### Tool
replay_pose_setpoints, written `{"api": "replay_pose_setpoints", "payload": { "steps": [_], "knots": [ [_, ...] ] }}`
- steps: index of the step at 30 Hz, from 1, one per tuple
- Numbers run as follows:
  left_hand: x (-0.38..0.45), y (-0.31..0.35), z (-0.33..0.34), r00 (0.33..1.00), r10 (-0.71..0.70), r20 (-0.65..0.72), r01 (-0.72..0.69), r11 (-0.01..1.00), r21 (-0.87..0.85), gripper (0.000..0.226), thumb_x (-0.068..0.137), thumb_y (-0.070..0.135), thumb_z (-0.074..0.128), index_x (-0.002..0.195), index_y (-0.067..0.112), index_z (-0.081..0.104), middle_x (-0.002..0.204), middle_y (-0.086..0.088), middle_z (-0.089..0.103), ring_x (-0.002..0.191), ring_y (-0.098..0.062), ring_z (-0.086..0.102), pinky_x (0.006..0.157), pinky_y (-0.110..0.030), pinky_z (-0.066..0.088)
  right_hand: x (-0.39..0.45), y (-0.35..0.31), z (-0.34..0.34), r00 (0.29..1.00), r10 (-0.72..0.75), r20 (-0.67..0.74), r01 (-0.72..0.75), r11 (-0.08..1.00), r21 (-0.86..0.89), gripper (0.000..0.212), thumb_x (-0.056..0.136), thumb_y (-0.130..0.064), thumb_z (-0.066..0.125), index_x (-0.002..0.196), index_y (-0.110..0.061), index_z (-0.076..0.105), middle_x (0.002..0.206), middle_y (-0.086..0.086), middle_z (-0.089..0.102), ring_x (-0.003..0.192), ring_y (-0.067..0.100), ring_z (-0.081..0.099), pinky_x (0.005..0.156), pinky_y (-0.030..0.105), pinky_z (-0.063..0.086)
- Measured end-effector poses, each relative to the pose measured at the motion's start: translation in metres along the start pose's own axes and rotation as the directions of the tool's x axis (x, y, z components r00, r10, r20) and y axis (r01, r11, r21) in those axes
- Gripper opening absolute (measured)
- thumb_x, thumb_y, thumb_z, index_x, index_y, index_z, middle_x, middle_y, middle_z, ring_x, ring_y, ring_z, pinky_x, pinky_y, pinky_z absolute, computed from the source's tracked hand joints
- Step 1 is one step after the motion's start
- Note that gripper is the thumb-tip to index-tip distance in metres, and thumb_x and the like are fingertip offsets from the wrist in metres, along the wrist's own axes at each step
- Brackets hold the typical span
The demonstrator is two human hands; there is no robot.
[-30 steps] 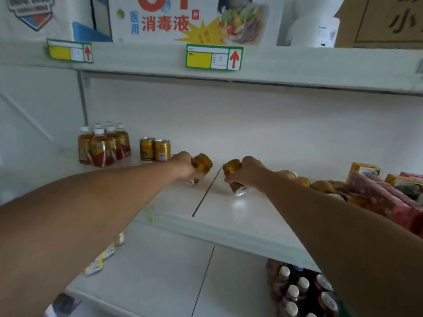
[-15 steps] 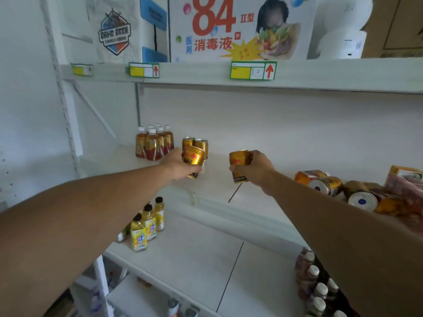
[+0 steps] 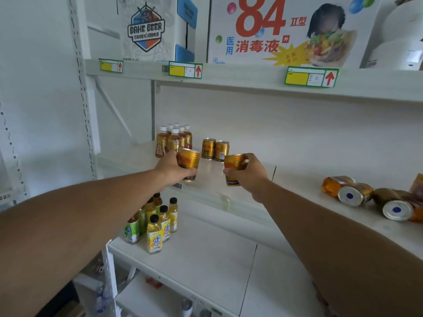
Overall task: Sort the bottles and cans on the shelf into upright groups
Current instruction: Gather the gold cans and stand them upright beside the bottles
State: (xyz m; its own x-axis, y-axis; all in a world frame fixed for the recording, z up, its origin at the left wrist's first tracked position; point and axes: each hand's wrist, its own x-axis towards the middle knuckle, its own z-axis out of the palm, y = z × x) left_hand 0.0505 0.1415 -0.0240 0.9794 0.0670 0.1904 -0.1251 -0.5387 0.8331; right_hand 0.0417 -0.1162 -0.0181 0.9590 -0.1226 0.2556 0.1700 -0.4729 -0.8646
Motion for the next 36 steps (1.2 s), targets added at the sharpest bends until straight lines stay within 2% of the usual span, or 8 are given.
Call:
{"api": "replay_pose_setpoints", "payload": {
  "steps": [4,10,14,20,23,26,32,36],
  "knots": [
    [0.017,0.0,0.004,1.0,0.012,-0.017,-0.012,1.0,-0.006,0.08,0.08,0.037,0.095,0.146,0.022,0.051,0.133,-0.001,0.066,0.124,-0.024,0.063,0.107,-0.043,0.05,0.021,0.005,0.009,1.0,0.0,0.004,0.0,1.0,-0.009,0.072,0.083,-0.042,0.092,0.141,-0.025,0.054,0.103,-0.016,0.059,0.089,0.004,0.058,0.065,0.023,0.047],
    [0.046,0.004,0.02,1.0,0.003,-0.029,-0.001,0.999,0.044,0.058,0.08,0.037,0.095,0.124,0.028,0.057,0.116,0.006,0.068,0.118,-0.021,0.065,0.102,-0.039,0.051,0.062,0.019,0.009,0.999,-0.024,0.036,0.024,1.0,-0.004,0.072,0.083,-0.042,0.091,0.14,-0.023,0.053,0.104,-0.013,0.06,0.097,0.013,0.063,0.063,0.024,0.046],
    [0.068,0.005,0.034,1.0,-0.001,-0.022,0.003,0.998,0.066,0.071,0.078,0.035,0.096,0.138,0.02,0.062,0.129,-0.002,0.073,0.121,-0.023,0.068,0.111,-0.047,0.052,0.09,0.027,0.014,0.998,-0.057,0.013,0.057,0.998,0.02,0.069,0.084,-0.037,0.091,0.141,-0.026,0.053,0.106,-0.012,0.061,0.092,0.009,0.06,0.06,0.021,0.044],
    [0.106,0.002,0.046,1.0,0.016,-0.002,-0.016,0.996,0.088,0.072,0.08,0.034,0.096,0.141,0.02,0.062,0.132,-0.003,0.072,0.125,-0.025,0.066,0.113,-0.05,0.051,0.113,0.033,0.038,0.996,-0.085,0.001,0.085,0.996,0.003,0.065,0.084,-0.031,0.09,0.14,-0.024,0.059,0.117,-0.006,0.064,0.106,0.018,0.063,0.079,0.032,0.052],
    [0.128,-0.005,0.048,0.999,0.041,0.006,-0.041,0.997,0.072,0.072,0.081,0.031,0.095,0.143,0.019,0.06,0.137,-0.004,0.07,0.128,-0.025,0.064,0.113,-0.046,0.049,0.124,0.033,0.053,0.996,-0.085,-0.038,0.084,0.996,-0.017,0.052,0.083,-0.029,0.089,0.129,-0.027,0.063,0.106,-0.01,0.065,0.103,0.018,0.064,0.084,0.037,0.057],
    [0.15,-0.015,0.05,0.998,0.057,0.009,-0.057,0.997,0.055,0.071,0.08,0.027,0.096,0.141,0.016,0.061,0.137,-0.005,0.07,0.127,-0.024,0.064,0.106,-0.037,0.048,0.136,0.033,0.069,0.991,-0.1,-0.086,0.095,0.993,-0.063,0.038,0.082,-0.026,0.088,0.099,-0.039,0.057,0.092,-0.02,0.06,0.097,0.017,0.063,0.088,0.041,0.059],
    [0.184,-0.034,0.055,0.994,0.094,0.055,-0.097,0.994,0.048,0.069,0.082,0.026,0.094,0.143,0.015,0.063,0.141,-0.006,0.069,0.133,-0.026,0.063,0.116,-0.043,0.047,0.155,0.032,0.098,0.984,-0.115,-0.133,0.101,0.989,-0.11,0.041,0.082,-0.024,0.089,0.098,-0.04,0.054,0.092,-0.019,0.062,0.095,0.015,0.063,0.077,0.029,0.051],
    [0.202,-0.044,0.062,0.99,0.119,0.077,-0.121,0.992,0.022,0.067,0.085,0.025,0.092,0.143,0.017,0.062,0.141,-0.005,0.069,0.133,-0.026,0.062,0.109,-0.036,0.046,0.164,0.041,0.11,0.988,-0.073,-0.139,0.052,0.988,-0.146,0.046,0.085,-0.028,0.087,0.124,-0.028,0.062,0.117,-0.004,0.07,0.11,0.021,0.066,0.088,0.035,0.052]
  ]
}}
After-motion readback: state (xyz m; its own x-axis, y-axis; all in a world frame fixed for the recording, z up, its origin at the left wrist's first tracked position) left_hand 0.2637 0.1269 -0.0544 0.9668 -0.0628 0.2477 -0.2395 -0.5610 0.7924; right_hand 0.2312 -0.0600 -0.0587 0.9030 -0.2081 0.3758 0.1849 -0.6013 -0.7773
